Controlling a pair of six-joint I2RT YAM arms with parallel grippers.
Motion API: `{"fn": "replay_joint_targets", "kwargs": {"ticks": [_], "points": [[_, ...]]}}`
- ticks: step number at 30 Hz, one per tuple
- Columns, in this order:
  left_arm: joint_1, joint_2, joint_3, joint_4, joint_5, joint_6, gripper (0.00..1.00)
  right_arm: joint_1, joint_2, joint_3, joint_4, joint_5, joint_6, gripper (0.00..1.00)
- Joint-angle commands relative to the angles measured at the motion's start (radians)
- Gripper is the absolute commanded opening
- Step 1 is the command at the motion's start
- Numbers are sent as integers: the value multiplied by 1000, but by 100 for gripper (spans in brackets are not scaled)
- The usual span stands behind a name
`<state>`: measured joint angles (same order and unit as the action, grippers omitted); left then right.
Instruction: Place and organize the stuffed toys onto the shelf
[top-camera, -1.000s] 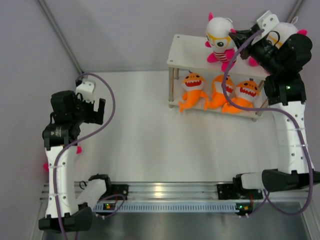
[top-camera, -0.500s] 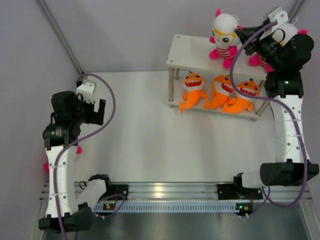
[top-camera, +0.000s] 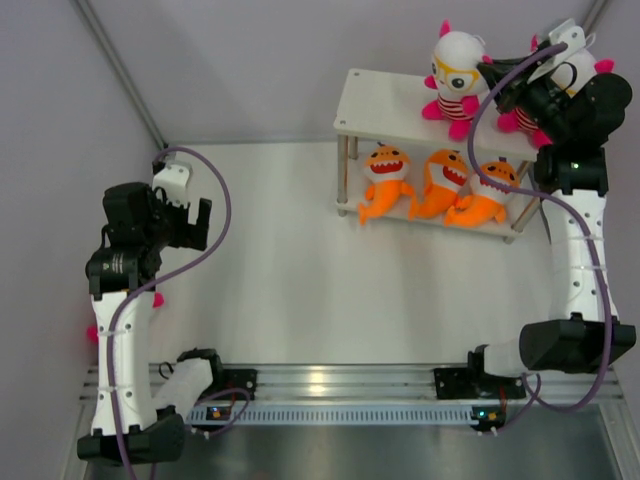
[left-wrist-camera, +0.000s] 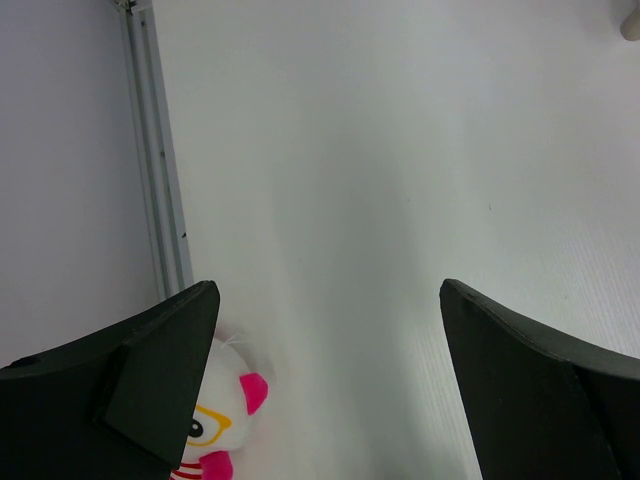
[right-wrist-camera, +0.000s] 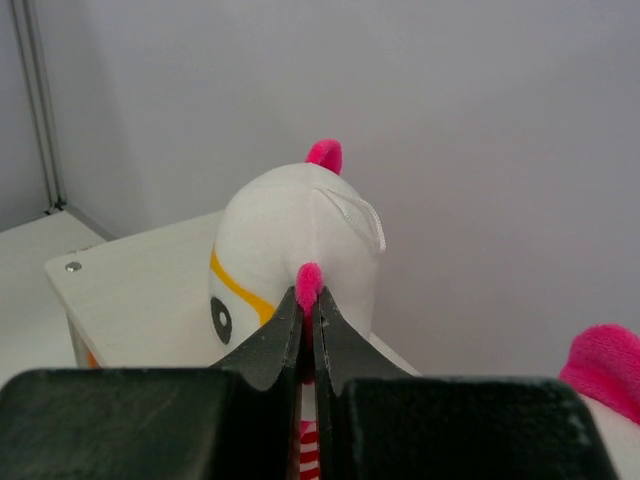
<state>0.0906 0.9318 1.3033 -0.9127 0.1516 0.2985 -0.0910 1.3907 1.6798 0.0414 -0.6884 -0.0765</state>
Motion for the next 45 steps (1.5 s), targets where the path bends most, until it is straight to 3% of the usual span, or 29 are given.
{"fn": "replay_joint_targets", "kwargs": {"ticks": [1, 14, 24, 39, 45], "points": [[-2, -7, 2, 1, 0, 4, 98, -23, -4, -6, 84, -33, 24, 0], [-2, -5, 4, 1, 0, 4, 98, -27, 14, -23, 84, -33, 46, 1], [-3, -5, 5, 1, 8, 1, 98, -27, 13, -26, 72, 9, 43, 31], [-2, -5, 4, 0, 20, -4, 98, -27, -7, -19, 69, 26, 37, 50], [-2, -8, 5, -3, 25, -5, 98, -27, -10, -15, 68, 26, 34, 49]]}}
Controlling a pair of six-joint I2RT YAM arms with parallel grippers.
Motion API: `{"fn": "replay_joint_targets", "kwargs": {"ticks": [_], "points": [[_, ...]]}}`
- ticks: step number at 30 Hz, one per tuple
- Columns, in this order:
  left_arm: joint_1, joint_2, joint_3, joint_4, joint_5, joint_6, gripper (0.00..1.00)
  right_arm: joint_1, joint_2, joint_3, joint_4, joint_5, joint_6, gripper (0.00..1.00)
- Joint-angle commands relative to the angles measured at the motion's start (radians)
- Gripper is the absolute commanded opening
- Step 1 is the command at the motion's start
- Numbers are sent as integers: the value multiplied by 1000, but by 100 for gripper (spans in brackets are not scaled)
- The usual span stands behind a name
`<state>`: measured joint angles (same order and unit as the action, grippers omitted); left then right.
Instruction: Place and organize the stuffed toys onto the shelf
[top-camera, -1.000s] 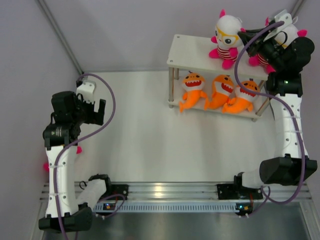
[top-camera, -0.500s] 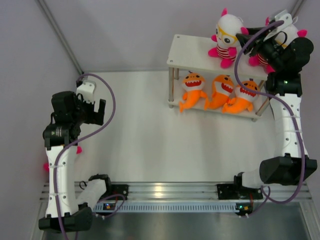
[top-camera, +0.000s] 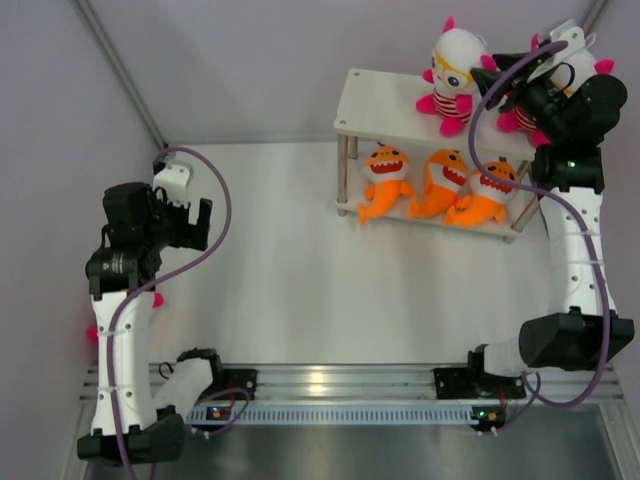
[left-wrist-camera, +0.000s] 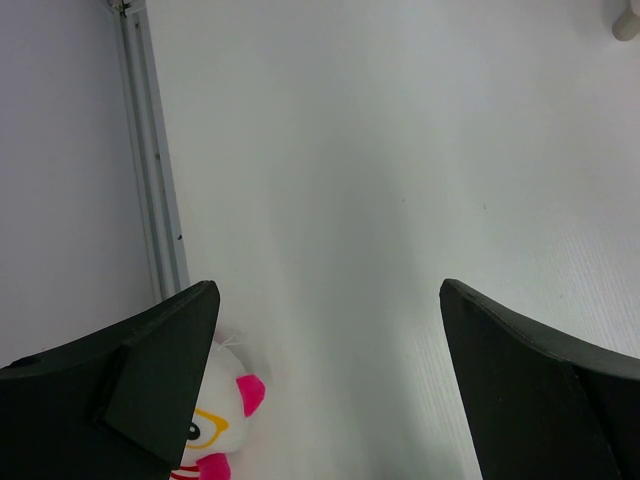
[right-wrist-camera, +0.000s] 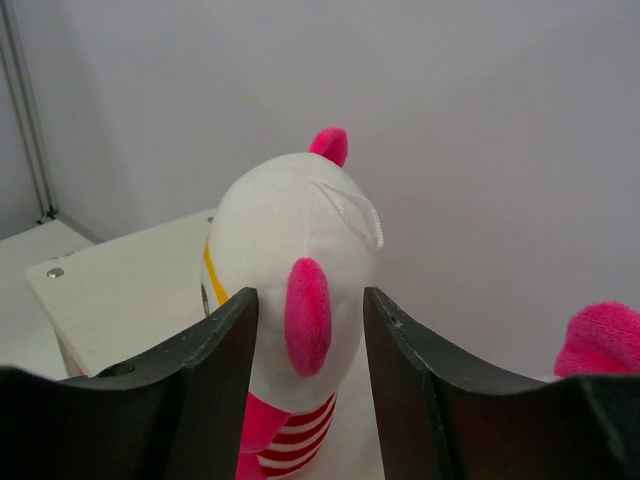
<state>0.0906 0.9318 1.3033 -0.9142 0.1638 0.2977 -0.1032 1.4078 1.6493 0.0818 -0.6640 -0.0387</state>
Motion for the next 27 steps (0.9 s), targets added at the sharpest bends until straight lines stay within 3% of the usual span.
{"fn": "replay_joint_targets", "kwargs": {"ticks": [1, 2, 3, 7, 11, 14, 18, 23, 27], "points": [[-2, -8, 5, -3, 11, -3, 98, -15, -29, 15, 27, 0, -7, 47], [-2, -8, 5, -2, 13, -3, 98, -15, -29, 15, 27, -2, -9, 43], [-2, -11, 5, -5, 13, -3, 98, -15, -27, 17, 29, -15, -10, 31], [-2, -10, 7, -5, 14, 0, 98, -15, -20, 26, 33, -52, -12, 11], [-2, -7, 10, -6, 8, 1, 98, -15, -10, 44, 47, -144, -4, 10], [-2, -4, 13, -8, 8, 1, 98, -15, 2, 61, 87, -213, 23, 0], [-2, -2, 19, -11, 8, 0, 98, -16, 39, 108, 114, -290, 31, 0], [-2, -1, 31, -15, 6, 0, 98, -36, 94, 148, 232, -359, 196, 0], [-2, -1, 33, -15, 0, 0, 98, -52, 143, 190, 226, -375, 220, 0]]}}
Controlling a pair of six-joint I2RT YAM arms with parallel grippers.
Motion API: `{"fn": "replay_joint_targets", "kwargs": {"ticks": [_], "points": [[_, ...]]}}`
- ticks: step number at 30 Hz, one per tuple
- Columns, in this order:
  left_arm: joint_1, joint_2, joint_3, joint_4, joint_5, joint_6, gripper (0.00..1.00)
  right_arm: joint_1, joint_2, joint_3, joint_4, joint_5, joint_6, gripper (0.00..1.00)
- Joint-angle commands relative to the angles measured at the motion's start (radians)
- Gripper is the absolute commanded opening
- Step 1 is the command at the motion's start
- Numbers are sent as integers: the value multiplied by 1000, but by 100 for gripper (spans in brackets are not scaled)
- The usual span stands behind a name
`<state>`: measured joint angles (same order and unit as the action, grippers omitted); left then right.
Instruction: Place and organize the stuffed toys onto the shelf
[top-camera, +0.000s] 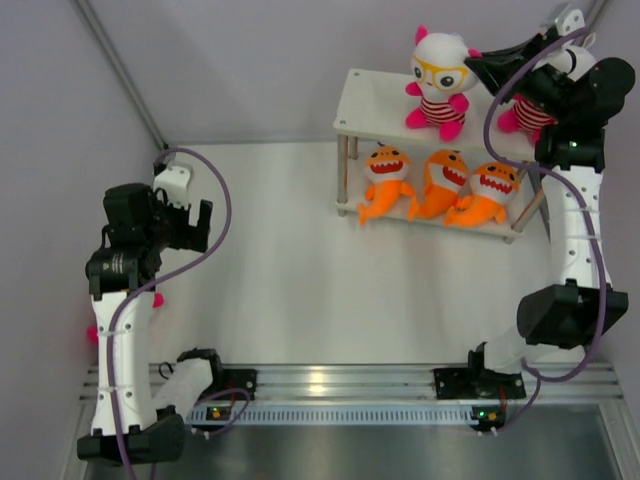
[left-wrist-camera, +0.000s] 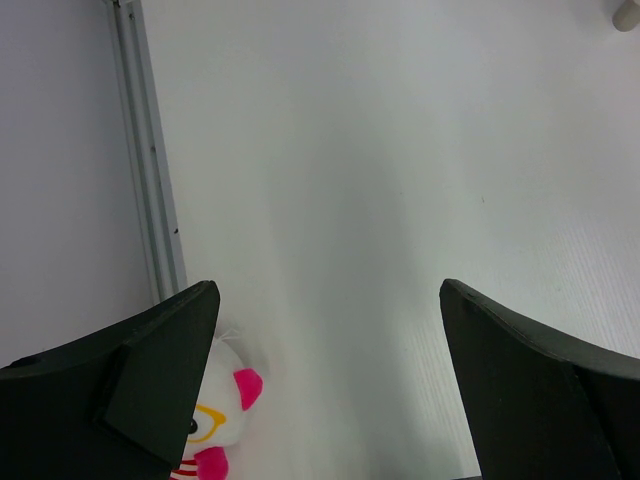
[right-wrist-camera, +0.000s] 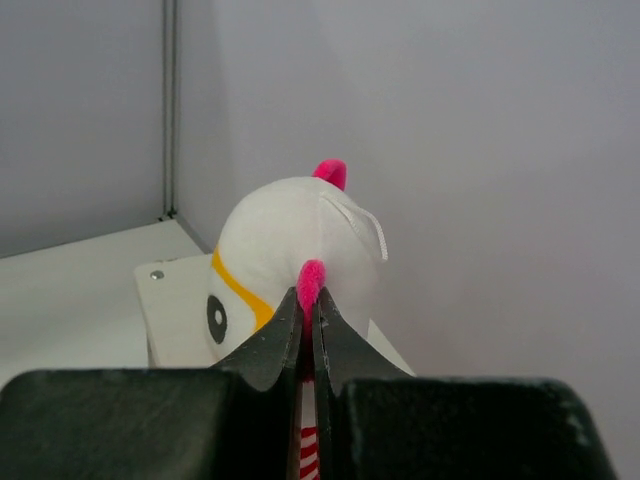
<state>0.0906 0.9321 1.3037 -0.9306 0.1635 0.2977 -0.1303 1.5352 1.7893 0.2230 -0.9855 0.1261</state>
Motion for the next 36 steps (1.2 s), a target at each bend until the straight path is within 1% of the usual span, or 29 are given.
{"fn": "replay_joint_targets", "kwargs": {"ticks": [1, 7, 10, 13, 14, 16, 17, 18, 22, 24, 36], "points": [[-2, -1, 32, 1, 1, 1, 98, -28, 16, 42, 81, -54, 41, 0], [-2, 5, 31, -1, 5, 0, 98, -29, 8, 38, 1, -45, -42, 0], [-2, 4, 32, 1, 5, -2, 98, -29, 5, 33, -43, -16, -91, 0], [-2, 1, 32, 1, 2, 0, 98, -31, -4, 27, -77, 4, -118, 13], [0, 1, 31, -1, 2, 0, 98, -31, -9, 16, -76, 7, -118, 22], [-2, 2, 31, 1, 4, -2, 98, -31, -15, 7, -76, 14, -117, 28], [-2, 1, 32, 1, 4, 0, 98, -29, -20, 1, -76, 24, -118, 34], [-2, 2, 32, -1, 4, 0, 98, -31, -23, 1, -79, 27, -149, 35], [-2, -1, 29, -1, 7, -2, 98, -31, -30, 1, -73, 28, -146, 38], [-2, -1, 26, 1, 8, 0, 98, -31, -38, 1, -71, 33, -144, 44], [-2, -3, 26, 1, 13, 1, 98, -31, -73, 4, -62, 53, -148, 60]]}}
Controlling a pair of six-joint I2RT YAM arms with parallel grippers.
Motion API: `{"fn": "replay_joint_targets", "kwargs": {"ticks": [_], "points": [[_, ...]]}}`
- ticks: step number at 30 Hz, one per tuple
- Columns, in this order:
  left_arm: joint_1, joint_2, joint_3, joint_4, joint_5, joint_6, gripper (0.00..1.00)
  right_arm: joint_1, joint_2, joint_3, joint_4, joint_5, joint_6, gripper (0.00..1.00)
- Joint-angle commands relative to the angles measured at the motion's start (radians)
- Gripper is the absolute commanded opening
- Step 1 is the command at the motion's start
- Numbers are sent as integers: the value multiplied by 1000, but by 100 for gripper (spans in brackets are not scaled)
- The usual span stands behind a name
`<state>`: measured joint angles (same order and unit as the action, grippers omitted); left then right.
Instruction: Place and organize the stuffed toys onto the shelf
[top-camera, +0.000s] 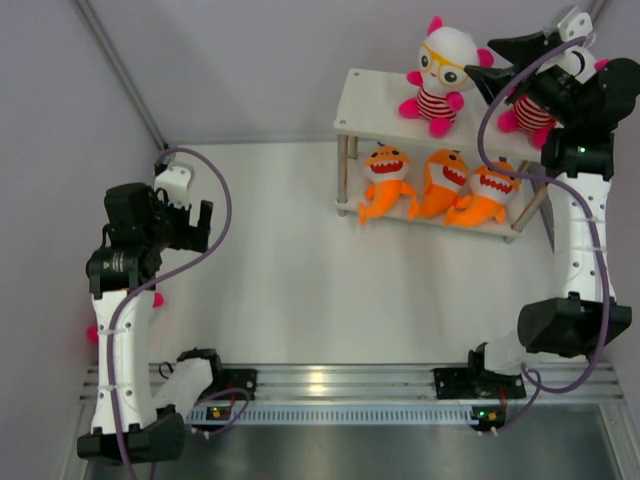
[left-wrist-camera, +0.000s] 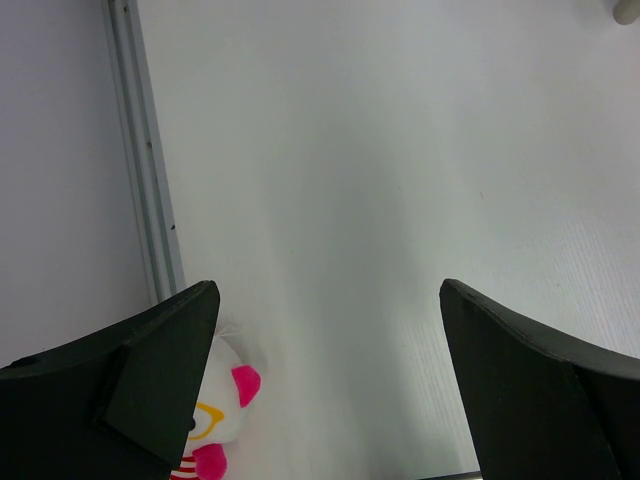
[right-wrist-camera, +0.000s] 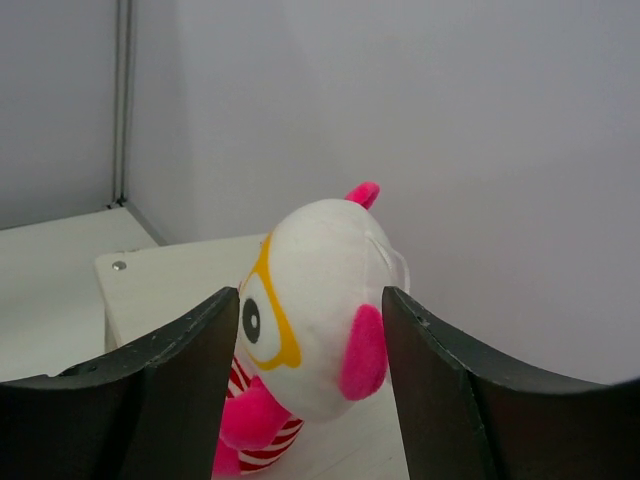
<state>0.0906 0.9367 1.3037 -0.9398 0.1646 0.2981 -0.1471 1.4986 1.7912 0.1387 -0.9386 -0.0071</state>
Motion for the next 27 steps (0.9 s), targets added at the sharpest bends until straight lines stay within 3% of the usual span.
{"fn": "replay_joint_targets", "kwargs": {"ticks": [1, 12, 18, 27], "points": [[0, -7, 26, 9, 12, 1, 98, -14, -38, 2, 22, 11, -14, 60], [-2, -7, 28, 10, 3, 6, 98, 1, -18, -12, -7, 75, -1, 60], [-2, -6, 42, 9, -7, 6, 98, 183, 6, -21, -312, 348, -278, 61], [0, -4, 46, 1, -13, 15, 98, 262, 35, 17, -333, 442, -261, 58]]}}
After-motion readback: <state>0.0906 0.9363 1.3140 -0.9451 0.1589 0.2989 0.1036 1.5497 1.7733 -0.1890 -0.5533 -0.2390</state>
